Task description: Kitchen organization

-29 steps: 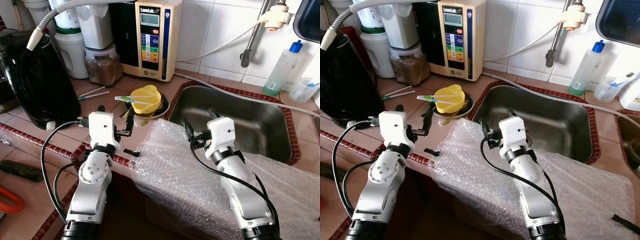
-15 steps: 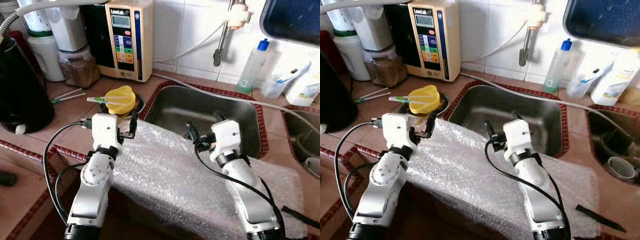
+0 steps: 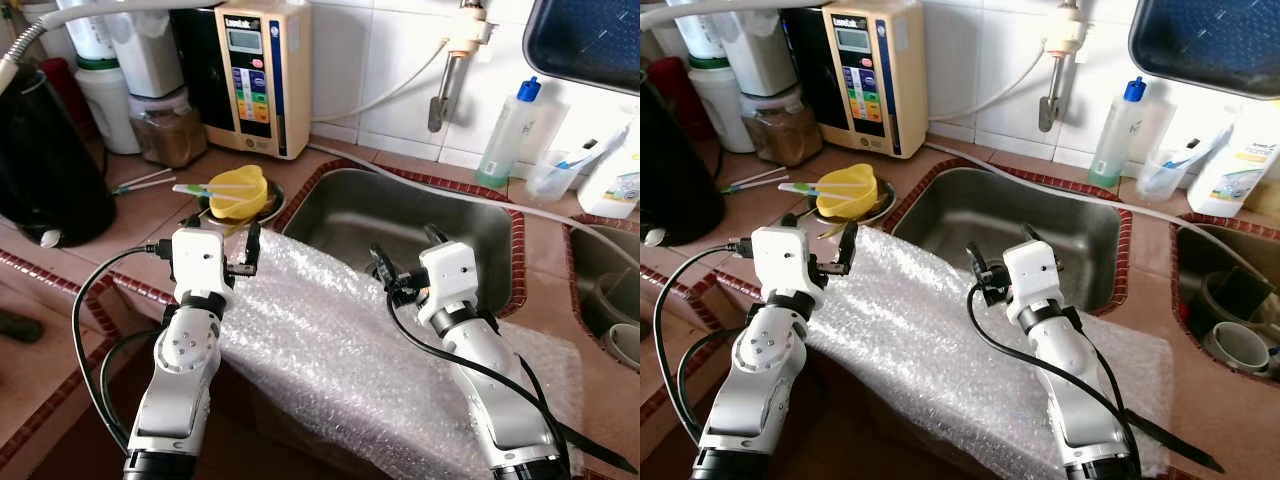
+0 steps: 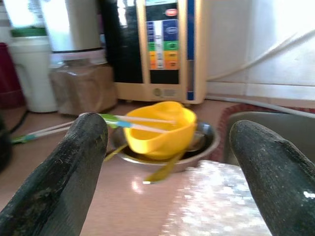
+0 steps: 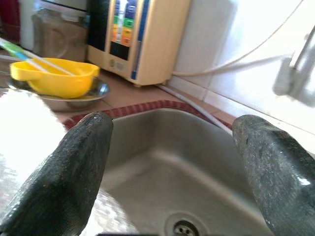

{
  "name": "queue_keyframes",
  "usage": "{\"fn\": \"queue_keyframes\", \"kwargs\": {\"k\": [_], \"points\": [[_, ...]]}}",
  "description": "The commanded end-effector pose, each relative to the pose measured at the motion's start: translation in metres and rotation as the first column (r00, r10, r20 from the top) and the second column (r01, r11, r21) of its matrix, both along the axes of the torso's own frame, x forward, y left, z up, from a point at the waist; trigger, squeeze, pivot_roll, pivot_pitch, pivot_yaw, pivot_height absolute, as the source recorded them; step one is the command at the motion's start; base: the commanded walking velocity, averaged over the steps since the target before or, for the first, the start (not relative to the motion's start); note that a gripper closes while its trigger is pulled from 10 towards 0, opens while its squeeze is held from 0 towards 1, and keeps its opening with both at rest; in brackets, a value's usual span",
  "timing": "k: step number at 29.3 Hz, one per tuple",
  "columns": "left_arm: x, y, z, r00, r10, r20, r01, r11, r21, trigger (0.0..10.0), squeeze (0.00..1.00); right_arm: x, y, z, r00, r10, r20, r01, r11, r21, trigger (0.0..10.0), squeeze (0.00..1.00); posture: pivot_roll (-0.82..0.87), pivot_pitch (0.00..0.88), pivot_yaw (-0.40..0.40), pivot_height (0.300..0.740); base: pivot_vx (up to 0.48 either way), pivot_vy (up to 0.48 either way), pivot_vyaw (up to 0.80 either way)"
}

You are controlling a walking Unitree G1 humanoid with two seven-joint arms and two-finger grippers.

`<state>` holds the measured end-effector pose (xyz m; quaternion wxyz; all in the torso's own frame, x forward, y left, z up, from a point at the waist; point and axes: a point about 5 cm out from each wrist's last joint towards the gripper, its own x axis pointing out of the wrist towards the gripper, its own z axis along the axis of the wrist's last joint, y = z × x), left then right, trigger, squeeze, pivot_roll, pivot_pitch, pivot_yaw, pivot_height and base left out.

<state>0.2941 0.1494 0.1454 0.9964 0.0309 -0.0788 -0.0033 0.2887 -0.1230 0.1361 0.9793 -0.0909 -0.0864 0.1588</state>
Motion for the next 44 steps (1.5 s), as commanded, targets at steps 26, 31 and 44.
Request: {"fn": "queue_keyframes", "kwargs": {"k": [26,31,44], "points": [[-0.007,0.000,0.016,0.997,-0.064,0.041,0.065,0.998,-0.020,10.0,0.00,-0.003,0.005,0.015,0.998,0.022,0.063,-0.022,1.000,-0.011,10.0,0.00,0.12,0.000,0.003,0.740,0.042,0.000,0.00],[-0.007,0.000,0.016,0.997,-0.068,0.038,0.069,0.997,-0.021,10.0,0.00,-0.003,0.005,0.014,0.998,0.026,0.063,-0.025,1.000,-0.018,10.0,0.00,0.12,0.000,0.003,0.740,0.301,0.000,0.00],[-0.006,0.001,0.015,0.997,-0.069,0.032,0.070,0.997,-0.016,10.0,0.00,-0.001,0.007,0.012,0.998,0.030,0.061,-0.028,0.999,-0.026,10.0,0.00,0.12,0.000,0.005,0.740,0.312,0.000,0.00]]}}
